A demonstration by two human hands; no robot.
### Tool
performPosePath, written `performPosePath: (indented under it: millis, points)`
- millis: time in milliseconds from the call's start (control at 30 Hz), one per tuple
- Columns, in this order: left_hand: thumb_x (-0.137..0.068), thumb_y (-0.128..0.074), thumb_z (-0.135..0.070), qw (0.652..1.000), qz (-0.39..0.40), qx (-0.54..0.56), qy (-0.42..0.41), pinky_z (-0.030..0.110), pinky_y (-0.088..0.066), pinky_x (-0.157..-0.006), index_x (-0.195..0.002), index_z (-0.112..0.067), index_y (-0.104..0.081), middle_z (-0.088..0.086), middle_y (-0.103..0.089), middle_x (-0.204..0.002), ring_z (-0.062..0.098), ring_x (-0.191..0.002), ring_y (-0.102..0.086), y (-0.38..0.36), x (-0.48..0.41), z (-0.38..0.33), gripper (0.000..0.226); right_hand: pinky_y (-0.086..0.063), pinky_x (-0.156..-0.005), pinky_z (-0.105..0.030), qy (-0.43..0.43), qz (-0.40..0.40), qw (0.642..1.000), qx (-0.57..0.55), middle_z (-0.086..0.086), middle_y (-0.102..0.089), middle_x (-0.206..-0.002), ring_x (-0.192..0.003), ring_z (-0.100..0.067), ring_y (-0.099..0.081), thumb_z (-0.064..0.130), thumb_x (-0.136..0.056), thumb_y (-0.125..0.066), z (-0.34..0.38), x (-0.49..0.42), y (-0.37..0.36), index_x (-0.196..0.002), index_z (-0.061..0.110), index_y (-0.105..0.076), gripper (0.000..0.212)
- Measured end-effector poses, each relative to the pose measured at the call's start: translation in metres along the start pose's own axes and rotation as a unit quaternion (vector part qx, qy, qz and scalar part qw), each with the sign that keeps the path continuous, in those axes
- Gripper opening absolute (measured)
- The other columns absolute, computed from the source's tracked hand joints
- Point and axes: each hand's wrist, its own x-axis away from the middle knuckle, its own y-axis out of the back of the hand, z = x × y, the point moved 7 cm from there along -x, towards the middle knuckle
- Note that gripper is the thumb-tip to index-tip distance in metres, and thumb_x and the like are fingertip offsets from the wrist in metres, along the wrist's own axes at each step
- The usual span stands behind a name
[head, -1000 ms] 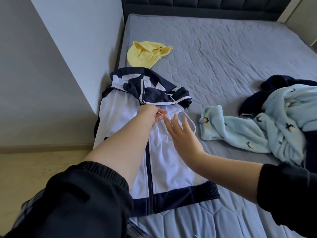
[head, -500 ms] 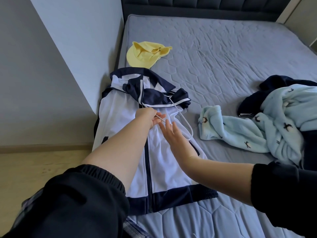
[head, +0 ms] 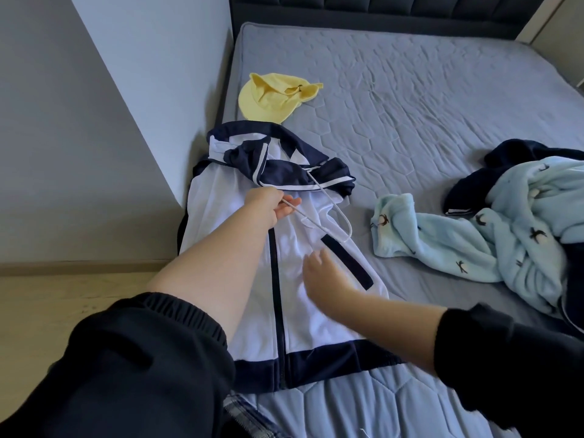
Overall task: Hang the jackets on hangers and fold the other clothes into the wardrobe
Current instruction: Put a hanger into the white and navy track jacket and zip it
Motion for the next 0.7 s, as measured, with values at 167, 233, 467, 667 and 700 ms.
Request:
performPosePath:
  millis: [167,233,467,667,700]
  points:
    - [-0.101,-0.039,-0.002,0.999,0.040,0.029,0.010,0.022,-0.048,-0.035,-0.082,-0.002,-0.047,0.008,-0.051,-0.071,0.013,-0.036,-0.061,0.005,0.007,0.004,0.021,-0.049,-0.083,-0.035,-0.173,-0.036,0.840,-0.513,-0.007,-0.061,-0.109,-0.104,-0.030,-0.059,0.010,-0.090,-0.047,-0.077,-0.021,-0.044,-0.106,0.010,-0.064,0.024]
    - [-0.101,-0.040,-0.003,0.996,0.063,0.051,0.018,0.021,-0.049,-0.036,-0.077,-0.003,-0.046,0.006,-0.049,-0.070,0.013,-0.038,-0.061,0.010,0.011,0.001,0.025,-0.049,-0.082,-0.037,-0.236,-0.024,0.588,-0.773,-0.015,-0.066,-0.104,-0.098,-0.034,-0.062,0.009,-0.093,-0.049,-0.093,-0.021,-0.060,-0.104,0.001,-0.066,0.022]
    - [-0.102,-0.038,-0.004,0.988,0.130,-0.076,0.035,0.023,-0.053,-0.044,-0.082,-0.006,-0.049,0.004,-0.053,-0.057,0.010,-0.041,-0.062,0.028,0.021,0.006,0.023,-0.055,-0.058,-0.031,-0.235,-0.069,-0.015,-0.969,-0.012,-0.065,-0.068,-0.053,-0.019,-0.064,0.020,-0.101,-0.038,-0.132,-0.022,-0.045,-0.093,0.002,-0.056,0.026]
    - [-0.102,-0.038,-0.019,0.924,0.169,-0.342,-0.009,0.026,-0.056,-0.063,-0.120,-0.005,-0.048,0.009,-0.062,-0.080,0.015,-0.061,-0.067,0.004,0.051,0.014,0.025,-0.036,-0.040,-0.019,-0.355,-0.154,0.227,-0.894,0.002,-0.041,-0.066,-0.049,-0.010,-0.039,0.006,-0.095,-0.042,-0.188,-0.007,-0.031,-0.095,0.014,-0.056,0.016]
    - [-0.101,-0.038,-0.021,0.923,0.157,-0.352,-0.011,0.028,-0.056,-0.068,-0.122,-0.006,-0.048,0.008,-0.063,-0.084,0.017,-0.068,-0.068,0.006,0.050,0.014,0.028,-0.038,-0.047,-0.020,-0.365,-0.178,0.300,-0.863,0.003,-0.043,-0.068,-0.054,-0.010,-0.040,0.007,-0.095,-0.043,-0.197,-0.001,-0.025,-0.099,0.016,-0.057,0.017]
